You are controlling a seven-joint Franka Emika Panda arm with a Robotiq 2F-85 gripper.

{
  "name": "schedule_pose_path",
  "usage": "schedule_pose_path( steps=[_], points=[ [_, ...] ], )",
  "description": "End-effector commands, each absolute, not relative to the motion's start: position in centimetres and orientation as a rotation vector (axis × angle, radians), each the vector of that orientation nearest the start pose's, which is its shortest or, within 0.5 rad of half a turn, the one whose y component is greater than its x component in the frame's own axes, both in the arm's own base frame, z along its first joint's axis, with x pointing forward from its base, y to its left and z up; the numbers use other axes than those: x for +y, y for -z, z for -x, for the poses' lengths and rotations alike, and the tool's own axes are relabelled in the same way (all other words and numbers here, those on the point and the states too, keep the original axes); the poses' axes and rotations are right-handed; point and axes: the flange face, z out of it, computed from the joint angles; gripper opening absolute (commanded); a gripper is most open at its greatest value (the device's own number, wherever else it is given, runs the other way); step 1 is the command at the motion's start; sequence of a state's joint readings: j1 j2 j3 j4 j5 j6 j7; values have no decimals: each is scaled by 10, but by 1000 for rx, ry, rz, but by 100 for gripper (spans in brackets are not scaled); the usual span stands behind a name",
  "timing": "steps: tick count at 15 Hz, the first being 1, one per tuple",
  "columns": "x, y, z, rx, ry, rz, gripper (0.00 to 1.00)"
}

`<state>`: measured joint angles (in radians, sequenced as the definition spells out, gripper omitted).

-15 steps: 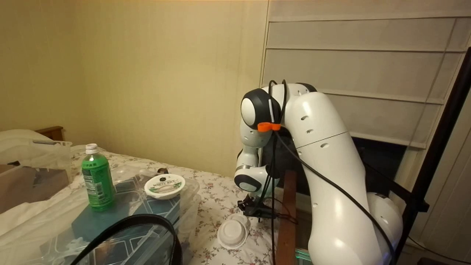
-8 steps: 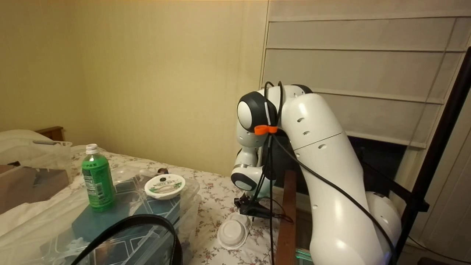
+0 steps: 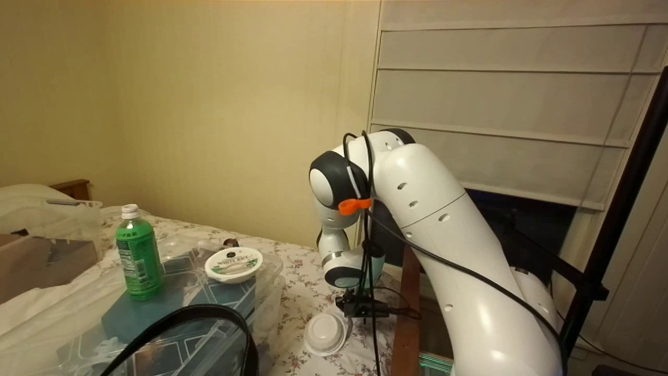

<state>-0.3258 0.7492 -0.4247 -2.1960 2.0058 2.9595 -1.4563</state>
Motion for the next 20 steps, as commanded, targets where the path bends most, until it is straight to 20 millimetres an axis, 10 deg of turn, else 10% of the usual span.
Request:
schedule_pose_path(
  steps=[1, 8, 11, 15, 20],
  points=[
    [-336, -57, -250, 1580, 285, 2743, 0],
    [-309, -70, -245, 1279, 223, 2719, 0],
    [-343, -87, -256, 1383, 343, 2733, 0],
    [-343, -84, -253, 1429, 275, 2753, 0],
    [-355, -109, -290, 1643, 587, 2654, 0]
  ],
)
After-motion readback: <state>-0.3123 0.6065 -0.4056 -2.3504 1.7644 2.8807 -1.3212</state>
